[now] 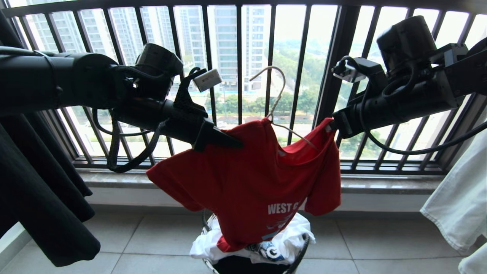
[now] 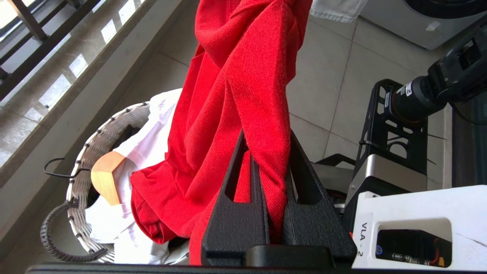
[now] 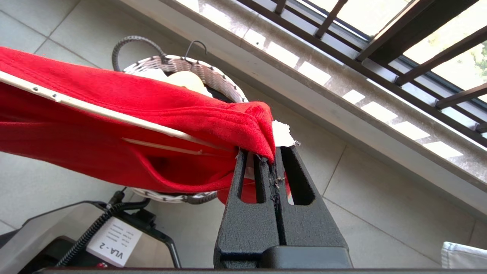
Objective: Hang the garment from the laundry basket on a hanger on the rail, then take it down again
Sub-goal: Hang the clothes on the clothes rack
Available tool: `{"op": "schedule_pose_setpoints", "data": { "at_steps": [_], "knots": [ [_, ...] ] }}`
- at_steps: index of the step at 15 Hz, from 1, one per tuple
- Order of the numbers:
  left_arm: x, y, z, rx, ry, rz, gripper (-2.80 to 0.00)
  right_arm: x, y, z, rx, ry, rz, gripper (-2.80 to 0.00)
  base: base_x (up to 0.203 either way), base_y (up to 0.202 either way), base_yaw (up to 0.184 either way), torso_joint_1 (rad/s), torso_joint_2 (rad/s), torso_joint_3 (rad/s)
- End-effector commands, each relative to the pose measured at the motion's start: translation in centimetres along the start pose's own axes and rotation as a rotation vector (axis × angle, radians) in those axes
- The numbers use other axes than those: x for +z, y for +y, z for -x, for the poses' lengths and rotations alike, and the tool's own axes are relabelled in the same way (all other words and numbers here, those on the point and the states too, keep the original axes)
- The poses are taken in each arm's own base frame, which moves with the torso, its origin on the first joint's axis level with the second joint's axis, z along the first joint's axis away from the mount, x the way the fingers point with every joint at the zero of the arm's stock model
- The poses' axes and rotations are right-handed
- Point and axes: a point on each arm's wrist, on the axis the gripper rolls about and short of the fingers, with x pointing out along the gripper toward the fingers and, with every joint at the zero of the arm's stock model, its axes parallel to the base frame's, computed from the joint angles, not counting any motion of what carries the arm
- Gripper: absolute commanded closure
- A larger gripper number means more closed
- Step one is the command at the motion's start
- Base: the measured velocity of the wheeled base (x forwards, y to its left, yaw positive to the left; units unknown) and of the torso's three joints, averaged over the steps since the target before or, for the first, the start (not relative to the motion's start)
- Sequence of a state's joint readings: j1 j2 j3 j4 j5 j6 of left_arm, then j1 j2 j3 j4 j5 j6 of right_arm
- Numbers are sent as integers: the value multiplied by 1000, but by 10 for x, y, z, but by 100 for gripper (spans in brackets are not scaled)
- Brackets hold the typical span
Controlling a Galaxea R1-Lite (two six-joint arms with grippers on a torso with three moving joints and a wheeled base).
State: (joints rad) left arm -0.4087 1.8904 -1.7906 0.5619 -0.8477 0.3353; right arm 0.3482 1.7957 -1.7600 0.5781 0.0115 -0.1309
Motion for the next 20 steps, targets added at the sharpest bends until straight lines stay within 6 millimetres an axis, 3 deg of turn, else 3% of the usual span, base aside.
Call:
{"op": "schedule_pose_setpoints", "data": {
  "at_steps": [1,5,12,20],
  "knots": [
    [5,-6,12,15,-21,-17,0,-3,-7,3,-15,9,-8,0,0,0,0,0,0,0],
    [10,-12,30,48,-48,-33,0,-12,-24,3,-57,40,2,0,0,0,0,0,0,0],
    [12,-17,34,49,-54,-37,0,-13,-46,-9,-110,26,60,0,0,0,0,0,0,0],
    [8,-18,25,20,-36,-28,0,-5,-34,-12,-91,-43,88,0,0,0,0,0,0,0]
  ]
}}
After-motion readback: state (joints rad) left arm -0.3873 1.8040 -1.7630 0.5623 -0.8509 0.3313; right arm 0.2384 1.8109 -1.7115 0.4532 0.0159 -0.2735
